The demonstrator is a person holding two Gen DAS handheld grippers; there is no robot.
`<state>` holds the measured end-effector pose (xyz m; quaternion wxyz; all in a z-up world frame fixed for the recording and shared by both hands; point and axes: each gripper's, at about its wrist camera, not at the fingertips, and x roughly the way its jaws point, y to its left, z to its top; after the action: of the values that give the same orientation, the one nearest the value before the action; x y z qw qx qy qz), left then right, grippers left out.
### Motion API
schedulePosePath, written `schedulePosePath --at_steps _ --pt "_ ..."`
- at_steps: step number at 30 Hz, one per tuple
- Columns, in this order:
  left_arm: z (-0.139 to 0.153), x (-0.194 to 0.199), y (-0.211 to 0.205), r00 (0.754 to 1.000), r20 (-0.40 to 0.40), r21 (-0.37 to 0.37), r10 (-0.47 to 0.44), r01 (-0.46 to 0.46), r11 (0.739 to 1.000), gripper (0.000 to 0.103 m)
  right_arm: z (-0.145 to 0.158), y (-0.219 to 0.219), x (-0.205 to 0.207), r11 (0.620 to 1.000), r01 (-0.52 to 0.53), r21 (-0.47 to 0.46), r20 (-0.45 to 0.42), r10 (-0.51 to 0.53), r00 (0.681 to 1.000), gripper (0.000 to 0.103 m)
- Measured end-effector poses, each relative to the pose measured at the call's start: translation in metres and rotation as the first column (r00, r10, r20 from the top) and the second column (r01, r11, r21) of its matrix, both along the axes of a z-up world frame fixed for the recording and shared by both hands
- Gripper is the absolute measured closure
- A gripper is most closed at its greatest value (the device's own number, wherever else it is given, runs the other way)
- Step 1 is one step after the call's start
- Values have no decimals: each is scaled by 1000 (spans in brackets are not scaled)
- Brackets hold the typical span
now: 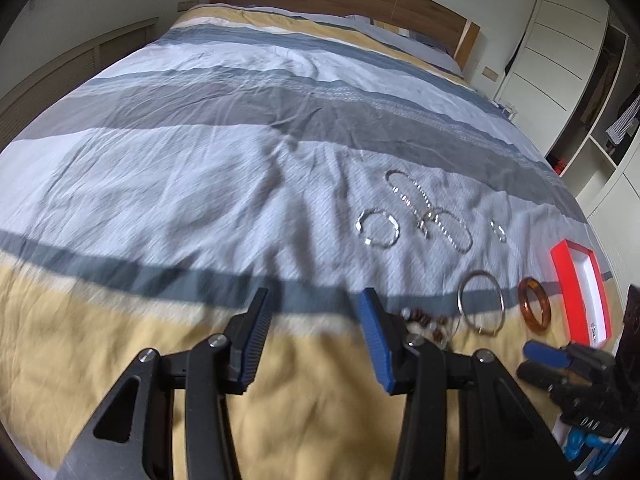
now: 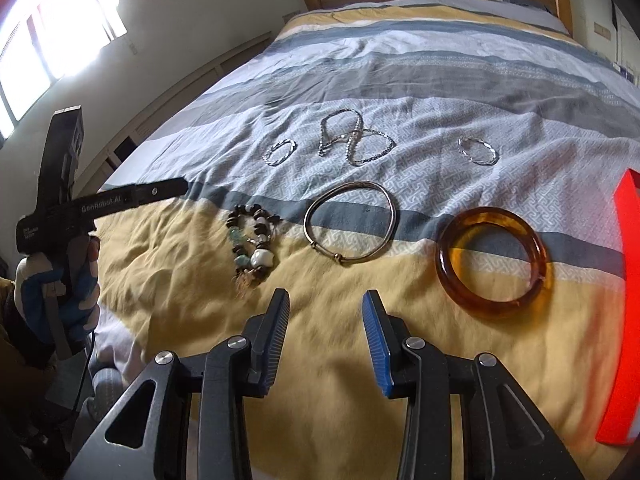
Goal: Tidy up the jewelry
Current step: 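Move both open tools toward the jewelry lying on the duvet, then grasp the twisted silver ring with the left tool while the right tool grasps the thin silver bangle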
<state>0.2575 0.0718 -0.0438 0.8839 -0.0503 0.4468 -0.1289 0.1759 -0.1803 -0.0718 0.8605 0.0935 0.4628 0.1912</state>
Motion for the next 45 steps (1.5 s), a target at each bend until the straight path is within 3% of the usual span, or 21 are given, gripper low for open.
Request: schedulePosePath --at_steps 8,15,17,21,30,39,41,43,45 --pt "-11 46 -31 998 -16 -27 -64 64 998 60 -15 1 19 1000 17 20 -13 -16 1000 65" --pt "-30 67 -49 996 -44 13 -78 79 997 61 -22 -1 27 999 23 44 -10 -23 1000 65" --pt "-34 71 -50 996 -47 14 -78 79 997 63 -23 -3 29 998 27 52 -9 -26 1000 65" --pt "-42 78 -52 996 -60 47 -72 74 996 77 -24 -5 32 997 33 75 -6 -32 999 65" --pt "-51 82 -57 996 -43 106 -75 79 991 91 -24 -6 45 994 40 103 -4 -40 999 65" --pt "-53 80 -55 997 -37 94 -66 69 993 92 -27 -5 66 987 85 136 -37 -80 996 67" --pt "-54 79 -54 997 -32 94 -67 70 993 92 -28 -3 69 988 95 123 -44 -90 995 70" --pt "-56 79 -55 997 -29 98 -71 73 993 93 -30 0 74 990 111 86 -55 -106 993 86" --pt "-56 78 -56 997 -28 100 -71 74 992 93 -33 1 80 990 133 56 -73 -129 989 93"
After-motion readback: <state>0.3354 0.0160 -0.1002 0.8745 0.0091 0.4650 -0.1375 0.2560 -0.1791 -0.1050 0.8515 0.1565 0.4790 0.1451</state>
